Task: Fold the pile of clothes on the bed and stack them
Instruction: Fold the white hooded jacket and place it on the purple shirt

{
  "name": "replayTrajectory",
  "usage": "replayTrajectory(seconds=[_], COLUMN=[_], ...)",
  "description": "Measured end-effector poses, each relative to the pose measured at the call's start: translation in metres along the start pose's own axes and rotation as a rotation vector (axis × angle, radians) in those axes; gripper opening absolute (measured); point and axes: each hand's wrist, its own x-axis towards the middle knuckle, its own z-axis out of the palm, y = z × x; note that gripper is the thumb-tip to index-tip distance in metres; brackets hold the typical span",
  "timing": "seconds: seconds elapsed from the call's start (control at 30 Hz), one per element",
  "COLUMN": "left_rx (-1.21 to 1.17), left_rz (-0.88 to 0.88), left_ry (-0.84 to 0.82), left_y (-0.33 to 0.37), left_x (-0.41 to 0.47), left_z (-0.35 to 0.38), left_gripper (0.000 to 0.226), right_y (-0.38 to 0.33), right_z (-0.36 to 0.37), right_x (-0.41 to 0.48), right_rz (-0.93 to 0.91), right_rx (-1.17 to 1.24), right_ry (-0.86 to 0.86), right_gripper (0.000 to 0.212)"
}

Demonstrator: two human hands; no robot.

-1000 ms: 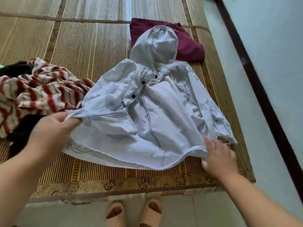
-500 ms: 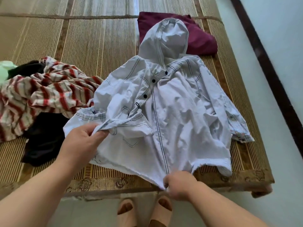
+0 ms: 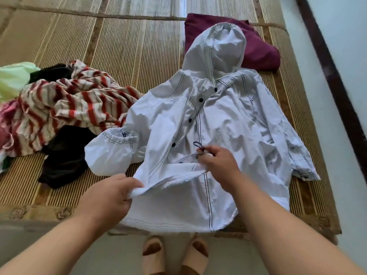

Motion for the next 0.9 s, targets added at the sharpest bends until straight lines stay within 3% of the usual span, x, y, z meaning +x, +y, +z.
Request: replayTrajectory(seconds=[0.07, 0.13, 0.23, 0.3, 0.4, 0.5, 0.57, 0.67, 0.8, 0.9], left_rx=[0.08, 0.079, 0.052, 0.041, -0.015, -0.066, -0.087, -0.054, 0.081, 0.145], left_rz=[-0.004, -0.014, -0.167, -0.26, -0.203, -0.092, -0.03, 0.013, 0.035, 0.022], left_ry=[0.097, 0.206, 0.2, 0.054, -0.1, -0.179, -0.216, -0.215, -0.29, -0.379], left_y=[-0.001, 0.001, 0.0, -0.004, -0.014, -0.025, -0.032, -0.042, -0.048, -0.034], left_x=[-0.005, -0.012, -0.022, -0.027, -0.034, -0.037, -0.035, -0.028, -0.02, -0.009], left_z=[0.013, 0.028, 0.058, 0.077, 0.096, 0.103, 0.105, 0.103, 0.101, 0.095], left_gripper=[0.031, 0.027, 0.036, 0.045, 0.048, 0.051, 0.063, 0.067, 0.053, 0.052], right_y=[0.001, 0.015, 0.048, 0.056, 0.047, 0.03, 0.024, 0.008, -0.016, -0.007], right_z=[-0.036, -0.065, -0.081, -0.07, -0.033, 0.001, 0.008, -0.004, -0.047, -0.069], right_x=[-0.023, -0.051, -0.074, -0.07, -0.032, 0.024, 0.057, 0.083, 0.099, 0.088], right_rz=[-0.08, -0.069, 0.281, 0.358, 0.096, 0.105, 0.21, 0.19, 0.014, 0.138], right_rx=[0.172, -0.014, -0.601, -0.79, -0.736, -0.636, -0.619, -0.598, -0.431, -0.336], right_ry=[0.255, 0.31, 0.094, 0.03, 0.174, 0.28, 0.299, 0.321, 0.618, 0.354], right_gripper=[0.025, 0.022, 0.009, 0.031, 0.059, 0.075, 0.065, 0.02, 0.022, 0.054])
